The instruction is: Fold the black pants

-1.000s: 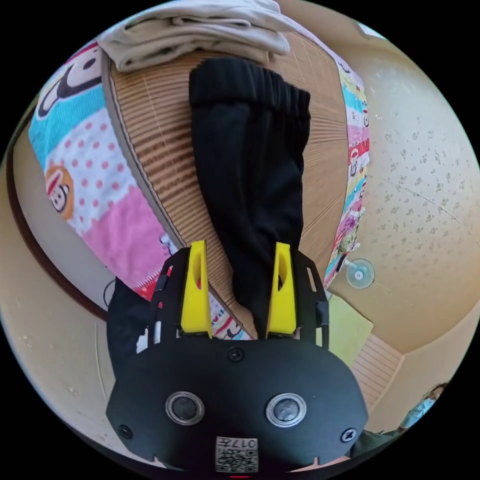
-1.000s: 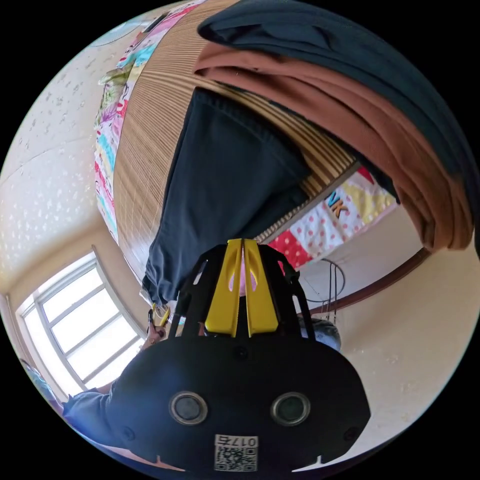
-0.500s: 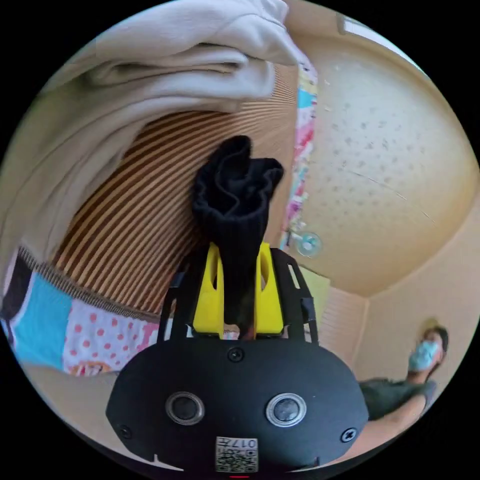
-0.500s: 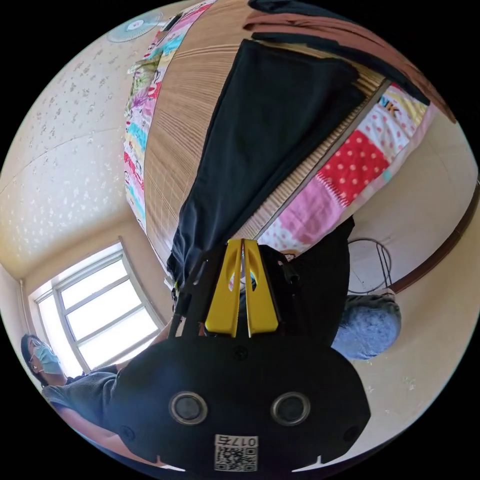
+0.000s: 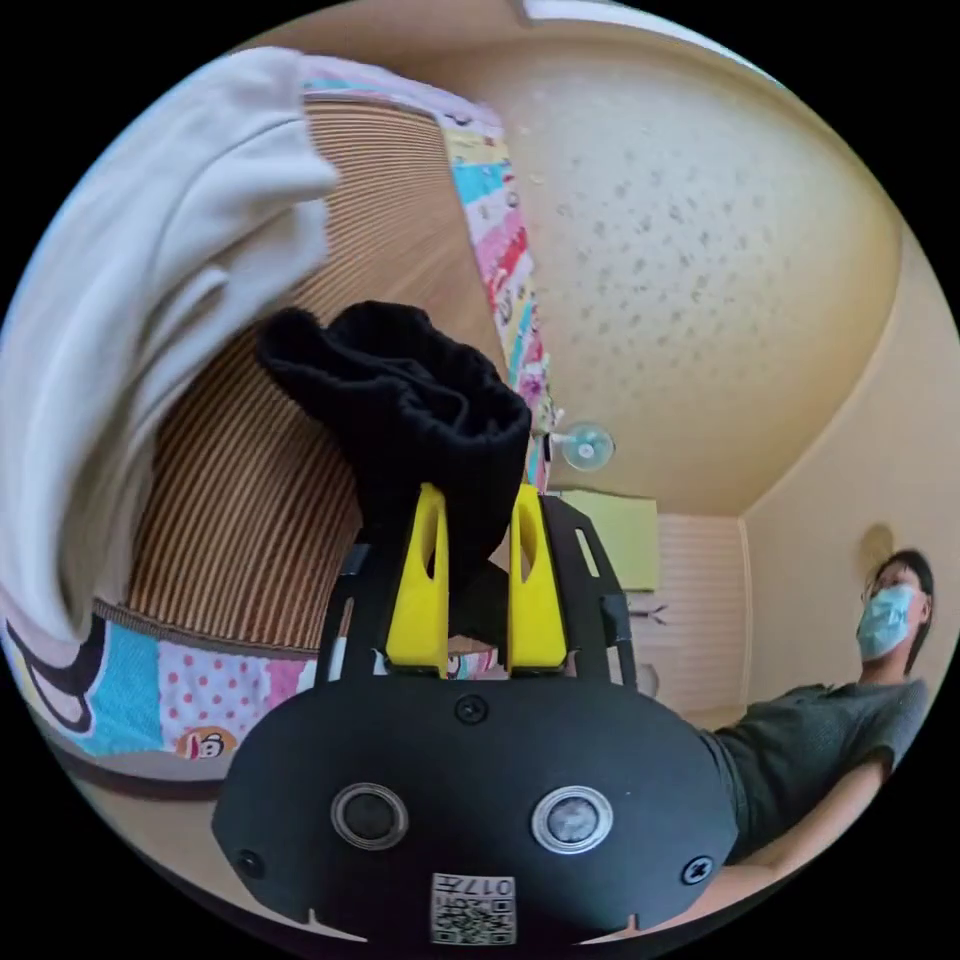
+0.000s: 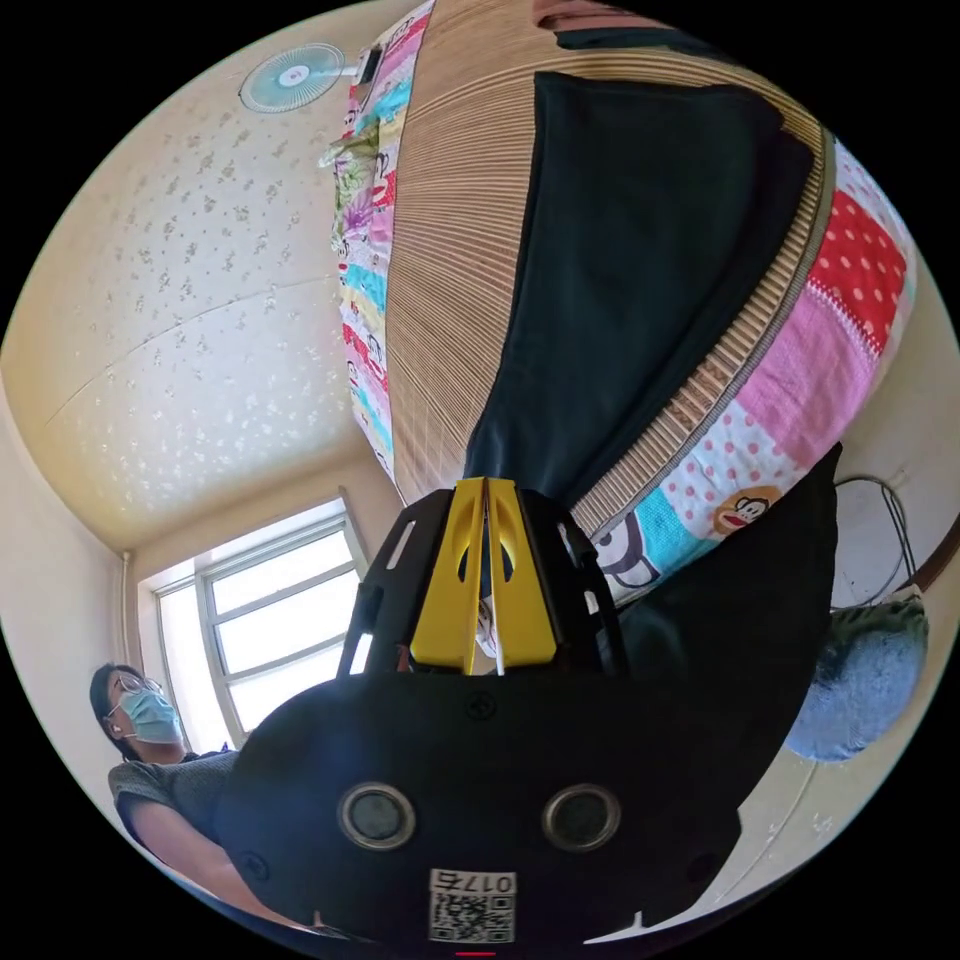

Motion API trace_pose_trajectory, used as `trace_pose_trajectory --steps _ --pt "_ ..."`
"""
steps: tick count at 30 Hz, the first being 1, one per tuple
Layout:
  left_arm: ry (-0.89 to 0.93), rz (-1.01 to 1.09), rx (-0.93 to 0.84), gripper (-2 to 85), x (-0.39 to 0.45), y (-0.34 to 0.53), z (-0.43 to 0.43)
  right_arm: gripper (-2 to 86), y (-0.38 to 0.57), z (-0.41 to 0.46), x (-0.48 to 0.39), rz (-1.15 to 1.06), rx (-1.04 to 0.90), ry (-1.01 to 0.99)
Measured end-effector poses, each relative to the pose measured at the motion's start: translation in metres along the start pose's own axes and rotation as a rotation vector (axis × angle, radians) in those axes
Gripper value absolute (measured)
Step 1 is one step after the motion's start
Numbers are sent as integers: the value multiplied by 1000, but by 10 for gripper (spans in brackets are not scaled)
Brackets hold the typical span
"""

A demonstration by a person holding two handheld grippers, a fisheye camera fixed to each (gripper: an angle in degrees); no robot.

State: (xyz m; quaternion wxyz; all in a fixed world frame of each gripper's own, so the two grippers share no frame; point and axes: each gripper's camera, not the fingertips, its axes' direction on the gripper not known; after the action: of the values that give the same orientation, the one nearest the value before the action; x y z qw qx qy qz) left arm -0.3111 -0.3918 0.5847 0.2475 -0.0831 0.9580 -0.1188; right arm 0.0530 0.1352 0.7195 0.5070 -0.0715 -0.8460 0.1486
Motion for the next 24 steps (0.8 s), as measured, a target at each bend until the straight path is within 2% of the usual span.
trace_pose_trajectory --steps 4,7,8,10,12,14,17,19,24 --pt "-40 281 -222 94 103 26 98 2 -8 -21 25 36 79 -64" --pt "-4 397 -404 108 145 59 187 4 -14 -31 48 82 125 -114" --pt "11 411 -445 112 149 66 205 4 -15 -33 54 93 133 -125" --pt "43 408 -640 119 145 93 275 5 -22 -37 75 129 153 -166" --pt "63 396 -752 96 132 110 308 5 -28 -38 87 149 148 -170" --pt "66 386 -767 73 117 122 319 6 -36 -37 95 153 116 -156" --pt "-93 330 -701 82 85 128 312 10 -56 -30 99 109 28 -129" --pt "-259 256 -621 107 56 126 301 17 -78 -17 96 46 -77 -56" --pt "-469 88 -531 202 -11 116 308 77 -129 36 79 -85 -302 136"
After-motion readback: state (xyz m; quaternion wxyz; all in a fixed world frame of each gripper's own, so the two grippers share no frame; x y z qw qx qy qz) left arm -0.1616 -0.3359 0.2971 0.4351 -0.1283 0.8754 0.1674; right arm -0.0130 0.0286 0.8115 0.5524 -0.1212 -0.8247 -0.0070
